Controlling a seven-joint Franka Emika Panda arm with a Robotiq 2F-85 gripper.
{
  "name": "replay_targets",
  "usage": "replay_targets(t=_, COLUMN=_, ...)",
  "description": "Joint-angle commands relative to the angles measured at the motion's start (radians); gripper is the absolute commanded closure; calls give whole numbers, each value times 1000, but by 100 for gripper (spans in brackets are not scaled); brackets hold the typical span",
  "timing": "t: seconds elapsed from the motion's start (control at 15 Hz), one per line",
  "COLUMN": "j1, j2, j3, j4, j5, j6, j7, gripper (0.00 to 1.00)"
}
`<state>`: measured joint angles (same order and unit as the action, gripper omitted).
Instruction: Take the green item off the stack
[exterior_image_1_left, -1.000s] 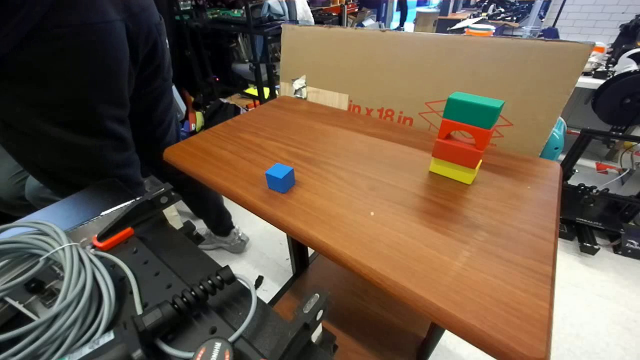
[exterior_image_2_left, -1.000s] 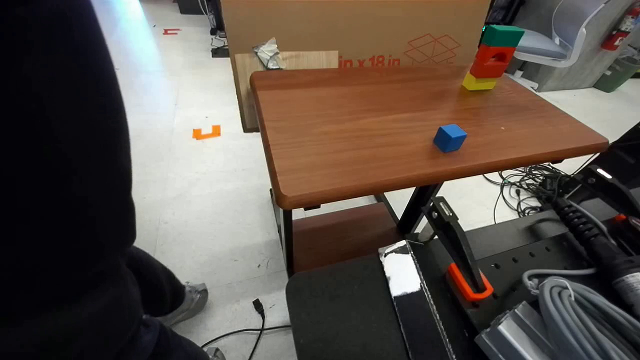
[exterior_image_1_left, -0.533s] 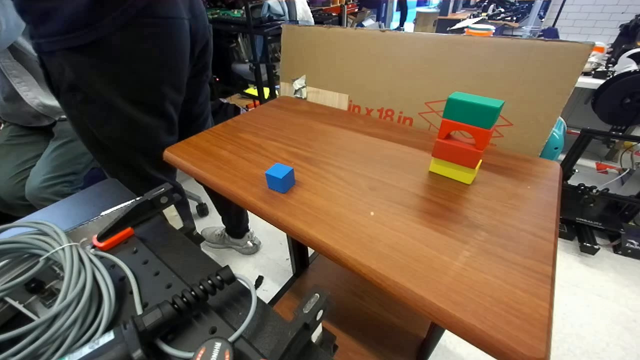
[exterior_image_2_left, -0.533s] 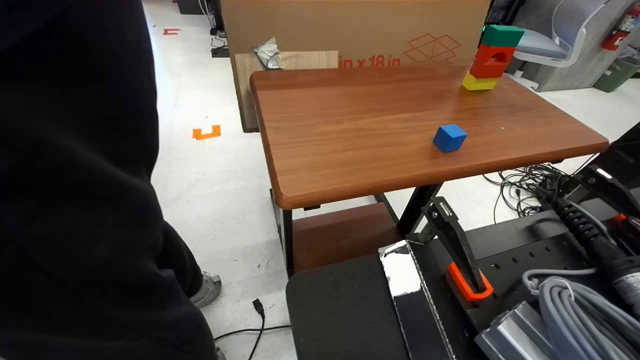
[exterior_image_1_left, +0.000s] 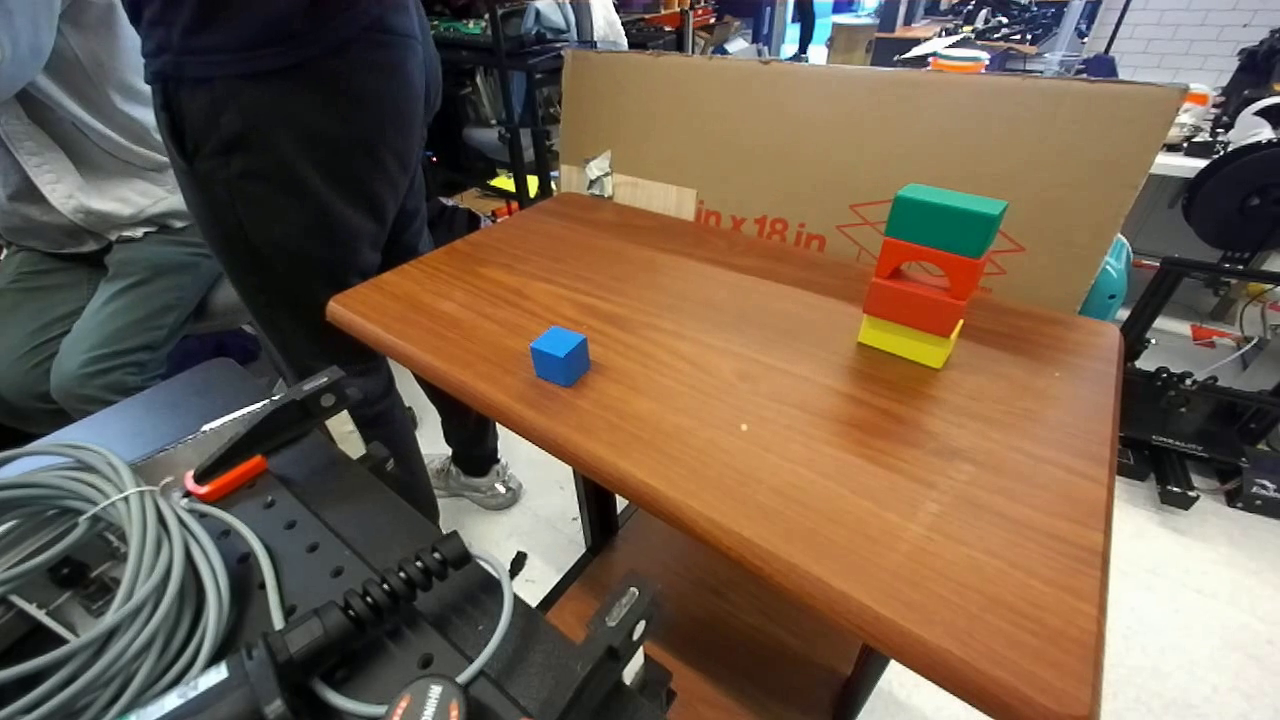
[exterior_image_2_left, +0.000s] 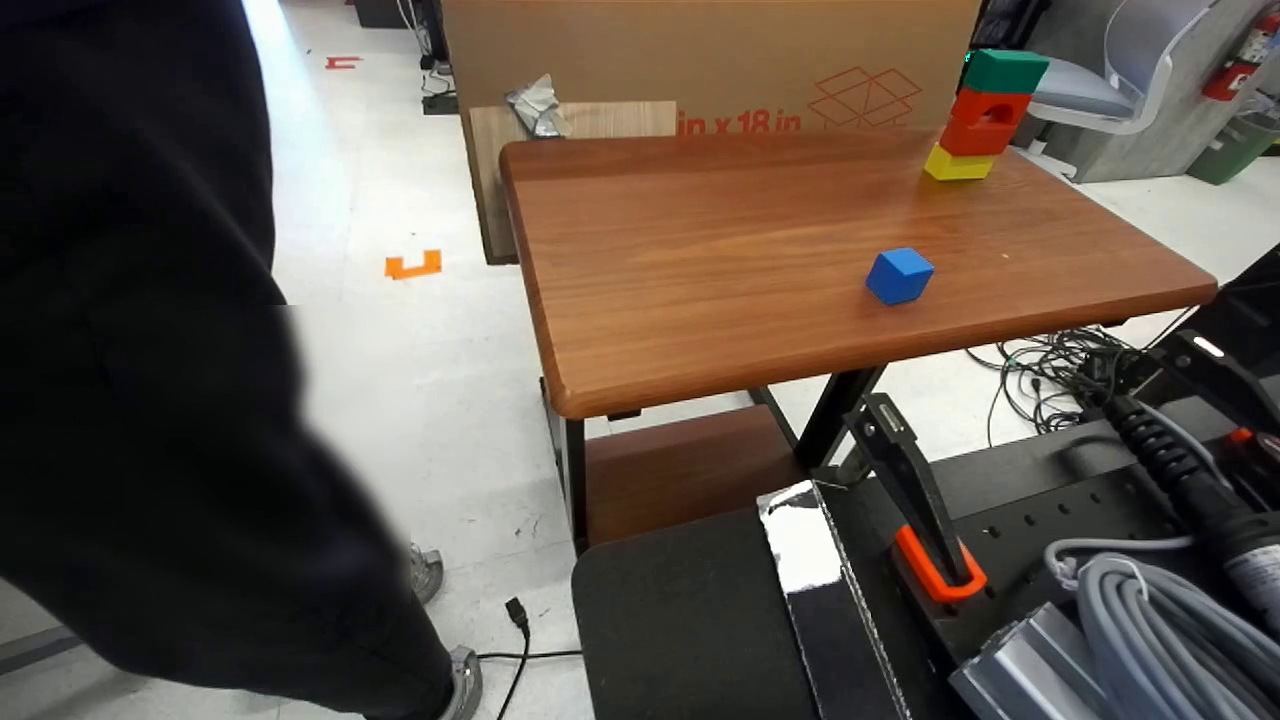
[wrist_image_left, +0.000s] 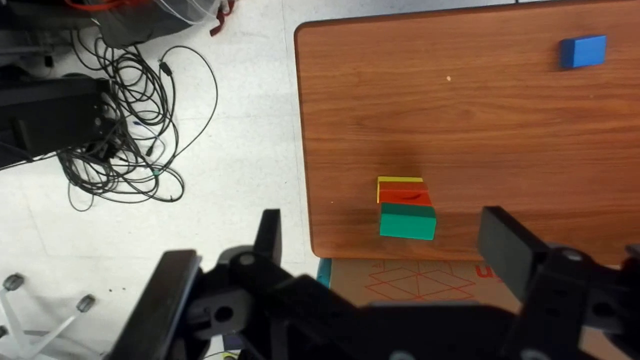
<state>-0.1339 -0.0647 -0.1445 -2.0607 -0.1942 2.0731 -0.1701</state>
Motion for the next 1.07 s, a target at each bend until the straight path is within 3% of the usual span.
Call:
replay_targets(t=0.0, j1=8, j2=196, j3=8, j4=122, j5=43, j6=39, j7=-62, gripper=0)
replay_targets(t=0.47, j1=-3, j2=468, j3=58, j4=282, j5=101, j6=87, j7=-60, gripper=0)
replay_targets(t=1.0, j1=-12, j2=640, j3=82, j4=387, j5=112, j6=134, j7=-69, gripper=0)
